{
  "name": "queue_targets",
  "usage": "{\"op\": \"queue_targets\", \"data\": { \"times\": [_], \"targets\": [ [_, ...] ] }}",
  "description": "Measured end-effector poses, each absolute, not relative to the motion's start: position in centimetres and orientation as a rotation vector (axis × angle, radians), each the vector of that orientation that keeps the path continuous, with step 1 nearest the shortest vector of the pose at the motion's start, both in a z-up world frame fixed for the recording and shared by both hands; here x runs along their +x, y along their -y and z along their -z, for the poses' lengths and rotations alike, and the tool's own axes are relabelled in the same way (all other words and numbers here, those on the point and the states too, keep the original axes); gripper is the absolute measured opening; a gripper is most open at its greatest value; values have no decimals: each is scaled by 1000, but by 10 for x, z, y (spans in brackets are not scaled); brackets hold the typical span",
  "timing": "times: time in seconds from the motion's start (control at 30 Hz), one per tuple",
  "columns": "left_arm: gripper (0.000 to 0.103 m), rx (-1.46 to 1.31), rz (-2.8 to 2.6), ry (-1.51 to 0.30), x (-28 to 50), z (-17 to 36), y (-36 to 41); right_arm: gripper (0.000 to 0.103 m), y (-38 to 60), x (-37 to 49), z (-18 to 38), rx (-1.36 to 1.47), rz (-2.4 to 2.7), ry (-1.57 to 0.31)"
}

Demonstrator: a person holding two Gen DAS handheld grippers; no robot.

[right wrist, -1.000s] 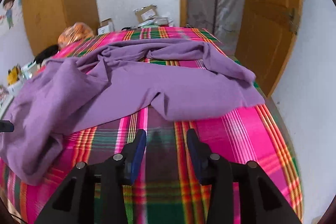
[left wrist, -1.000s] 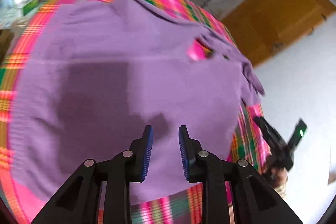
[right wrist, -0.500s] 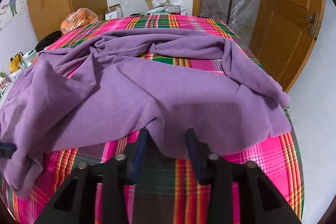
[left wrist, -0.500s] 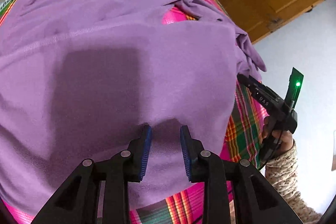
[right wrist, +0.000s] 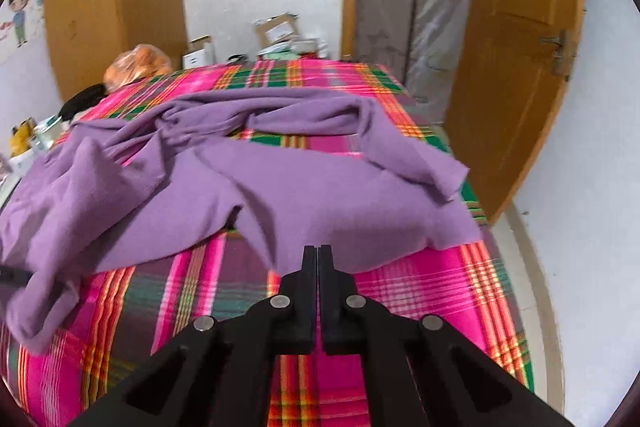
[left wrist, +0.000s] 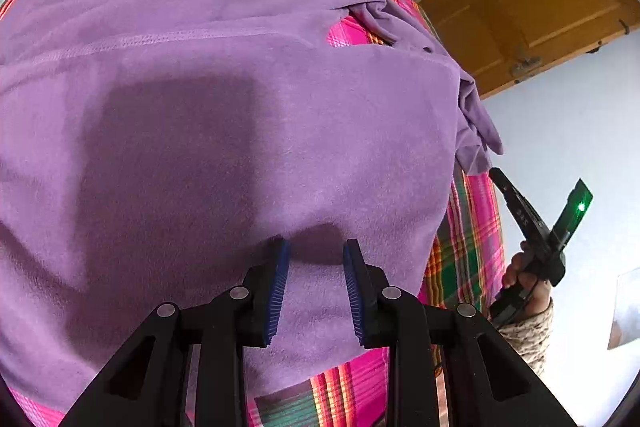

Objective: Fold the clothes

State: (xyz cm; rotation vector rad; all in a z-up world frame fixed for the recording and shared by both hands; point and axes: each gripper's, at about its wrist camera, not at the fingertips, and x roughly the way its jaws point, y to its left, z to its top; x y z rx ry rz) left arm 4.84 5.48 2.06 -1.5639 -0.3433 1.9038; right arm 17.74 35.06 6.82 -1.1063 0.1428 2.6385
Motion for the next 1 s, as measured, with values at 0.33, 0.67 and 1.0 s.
{"op": "queue_targets", "data": {
  "times": [0.33, 0.67, 1.0],
  "targets": [
    [29, -1559, -1924, 300, 47, -22, -63, 39, -334, 136, -48, -1233, -2622, -44],
    [30, -1534, -1947, 221, 50, -27, -75, 5, -343, 135, -53, -1195, -2613, -55],
    [37, -1280, -1958, -115, 104, -63, -114, 5, -363, 178, -85, -1027, -2561, -79]
  ]
}}
